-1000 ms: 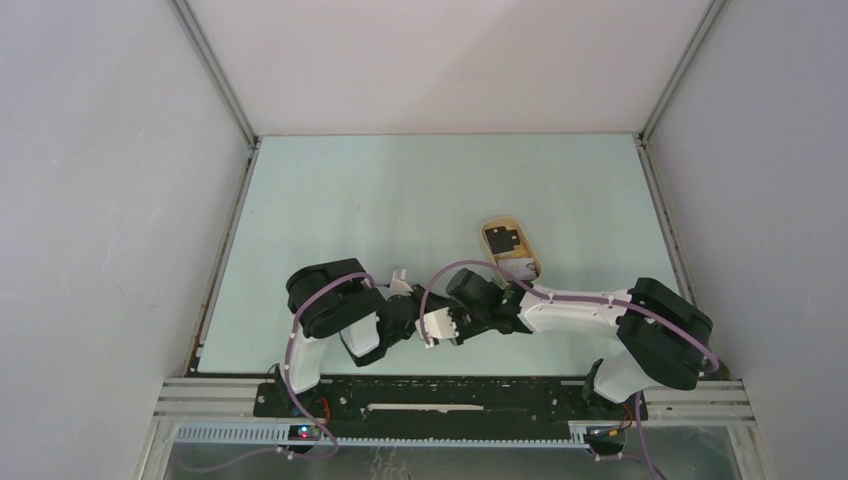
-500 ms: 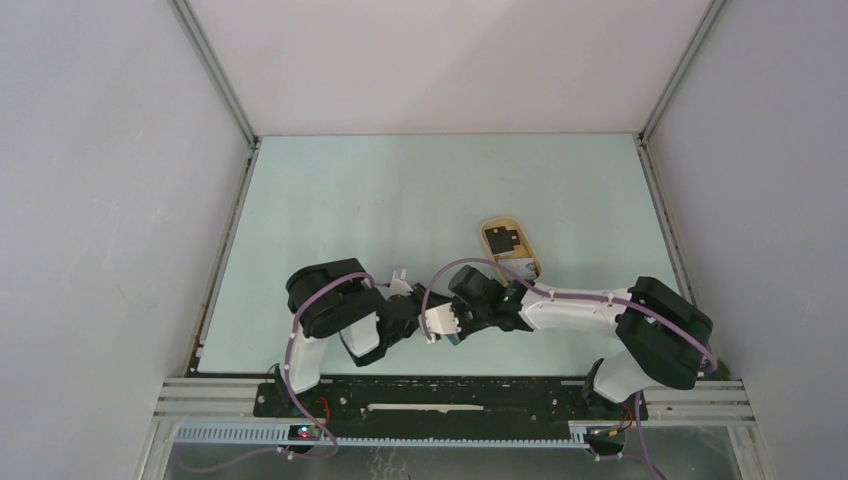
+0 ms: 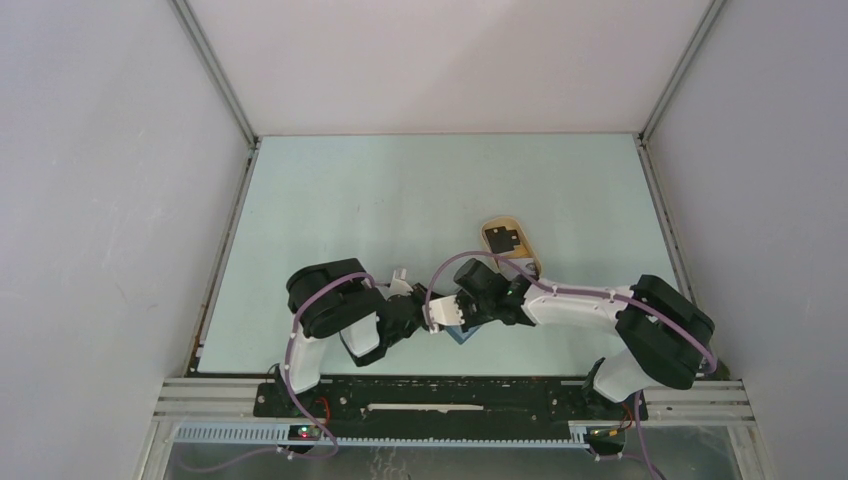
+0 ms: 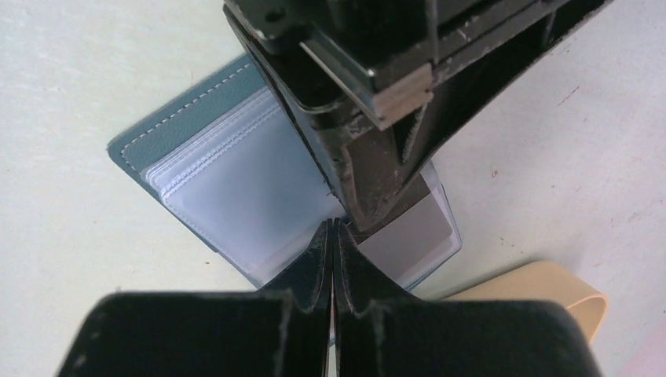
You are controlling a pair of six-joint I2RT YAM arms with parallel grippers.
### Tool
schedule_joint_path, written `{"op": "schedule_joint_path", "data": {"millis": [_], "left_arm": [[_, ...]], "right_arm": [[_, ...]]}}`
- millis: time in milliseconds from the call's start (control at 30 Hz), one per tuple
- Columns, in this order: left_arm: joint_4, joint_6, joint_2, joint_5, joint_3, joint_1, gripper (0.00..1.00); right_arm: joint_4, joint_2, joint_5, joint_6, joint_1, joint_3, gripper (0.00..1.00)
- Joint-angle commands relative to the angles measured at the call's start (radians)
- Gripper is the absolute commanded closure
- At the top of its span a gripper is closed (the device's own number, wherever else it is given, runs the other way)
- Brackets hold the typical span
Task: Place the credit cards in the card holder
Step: Insert the credit card into the card holder.
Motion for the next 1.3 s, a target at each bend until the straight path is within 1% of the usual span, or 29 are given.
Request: {"op": "schedule_joint_path", "data": {"millis": [0, 200, 300, 533, 767, 900, 1000, 1267], "left_arm": [[0.014, 0.016, 0.015, 0.007, 0.01, 0.001, 0.76], [0.018, 0.02, 0.016, 0.011, 0.01, 0.001, 0.76], [0.017, 0.02, 0.015, 0.014, 0.009, 0.003, 0.79], [0.014, 0.026, 0.015, 0.014, 0.009, 0.003, 0.91], [0.012, 0.038, 0.015, 0.014, 0.01, 0.003, 1.0], [0.008, 0.045, 0.014, 0.012, 0.011, 0.003, 1.0], [0.004, 0.049, 0.014, 0.011, 0.01, 0.003, 1.0], [0.0, 0.06, 0.014, 0.004, 0.011, 0.003, 1.0]], "right_arm": [[0.011, -0.018, 0.017, -0.008, -0.021, -0.003, 0.97], [0.015, -0.015, 0.02, -0.002, -0.039, -0.002, 0.97], [0.011, -0.008, 0.019, 0.009, -0.048, 0.005, 0.97], [0.012, -0.001, 0.018, 0.034, -0.061, 0.016, 0.97], [0.024, 0.023, 0.045, 0.077, -0.067, 0.038, 0.97], [0.034, 0.043, 0.055, 0.114, -0.068, 0.053, 0.97], [0.041, 0.051, 0.097, 0.134, -0.069, 0.06, 0.97], [0.036, 0.048, 0.107, 0.18, -0.105, 0.081, 0.97]]}}
